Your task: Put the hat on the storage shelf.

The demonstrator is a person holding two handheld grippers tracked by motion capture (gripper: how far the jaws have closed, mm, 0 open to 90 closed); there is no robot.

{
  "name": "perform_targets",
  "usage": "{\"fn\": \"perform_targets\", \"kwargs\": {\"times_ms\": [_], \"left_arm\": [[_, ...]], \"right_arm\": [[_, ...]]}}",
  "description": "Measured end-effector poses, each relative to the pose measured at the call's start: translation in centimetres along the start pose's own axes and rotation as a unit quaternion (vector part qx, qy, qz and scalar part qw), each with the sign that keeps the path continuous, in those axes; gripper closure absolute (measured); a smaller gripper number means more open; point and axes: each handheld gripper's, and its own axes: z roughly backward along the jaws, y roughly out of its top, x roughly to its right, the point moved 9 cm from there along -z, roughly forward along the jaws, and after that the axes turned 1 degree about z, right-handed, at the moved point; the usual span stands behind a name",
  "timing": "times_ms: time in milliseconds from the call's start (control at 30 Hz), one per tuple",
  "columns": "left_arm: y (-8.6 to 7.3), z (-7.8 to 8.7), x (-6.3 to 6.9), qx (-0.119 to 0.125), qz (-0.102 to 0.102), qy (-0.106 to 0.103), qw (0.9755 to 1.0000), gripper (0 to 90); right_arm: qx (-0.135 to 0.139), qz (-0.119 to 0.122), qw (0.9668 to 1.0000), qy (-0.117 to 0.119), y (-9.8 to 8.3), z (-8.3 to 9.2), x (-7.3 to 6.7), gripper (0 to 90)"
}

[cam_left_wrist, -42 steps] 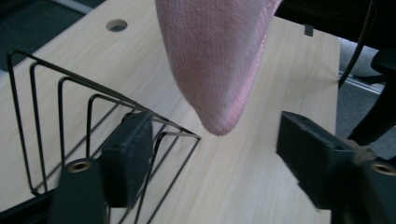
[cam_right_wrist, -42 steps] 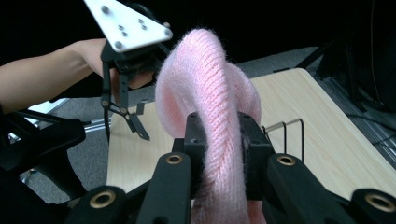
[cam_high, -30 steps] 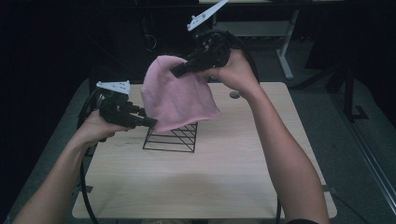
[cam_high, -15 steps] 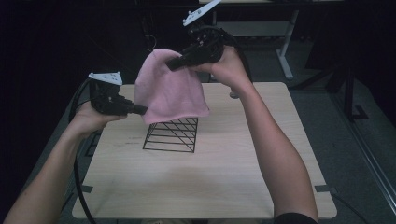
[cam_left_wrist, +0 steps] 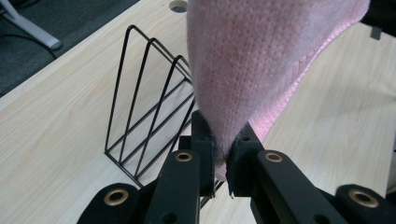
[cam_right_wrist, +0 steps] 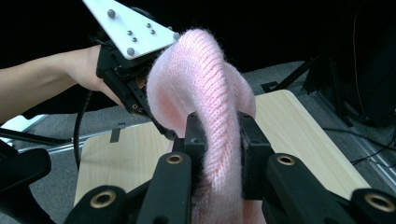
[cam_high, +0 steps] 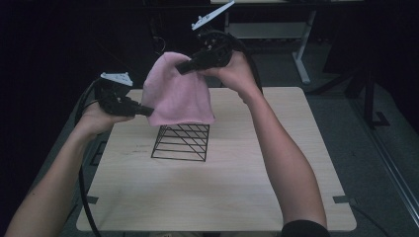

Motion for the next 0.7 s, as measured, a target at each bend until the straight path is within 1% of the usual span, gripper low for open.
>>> {"fn": "perform_targets", "kwargs": {"times_ms": [133, 300, 333, 467, 567, 600, 667, 700], "left_arm": [[-0.1, -0.5, -0.2, -0.008, -0.003, 0.006, 0.9999, 83.5], [-0.2, -0.7, -0.1, -0.014, -0.01, 0.014, 0.9998, 83.1], [-0.2, -0.8, -0.1, -0.012, -0.008, 0.014, 0.9998, 83.1], [-0.3, -1.1, -0.1, -0.018, -0.013, 0.019, 0.9996, 82.9], [-0.5, -1.3, -0.3, -0.021, -0.015, 0.021, 0.9994, 82.9], [-0.5, -1.4, -0.3, -0.021, -0.011, 0.02, 0.9995, 82.8], [-0.6, -1.6, -0.4, -0.027, -0.017, 0.023, 0.9992, 82.7], [-0.6, -1.6, -0.4, -0.028, -0.016, 0.023, 0.9992, 82.6]], "right_arm": [[0.0, -0.006, 1.0, 0.0, -0.4, -0.2, 0.4, 76.9], [0.004, -0.013, 0.9999, 0.001, -1.0, -0.3, 0.4, 76.8], [0.007, -0.013, 0.9999, 0.002, -1.1, -0.3, 0.5, 76.8], [0.006, -0.02, 0.9998, 0.005, -1.7, -0.3, 0.5, 76.8], [0.006, -0.019, 0.9998, 0.003, -1.9, -0.4, 0.5, 76.8], [0.005, -0.02, 0.9998, 0.004, -2.0, -0.4, 0.5, 76.8], [0.001, -0.018, 0.9998, 0.004, -2.2, -0.5, 0.5, 76.7], [0.0, -0.02, 0.9998, 0.006, -2.2, -0.6, 0.5, 76.8]]}}
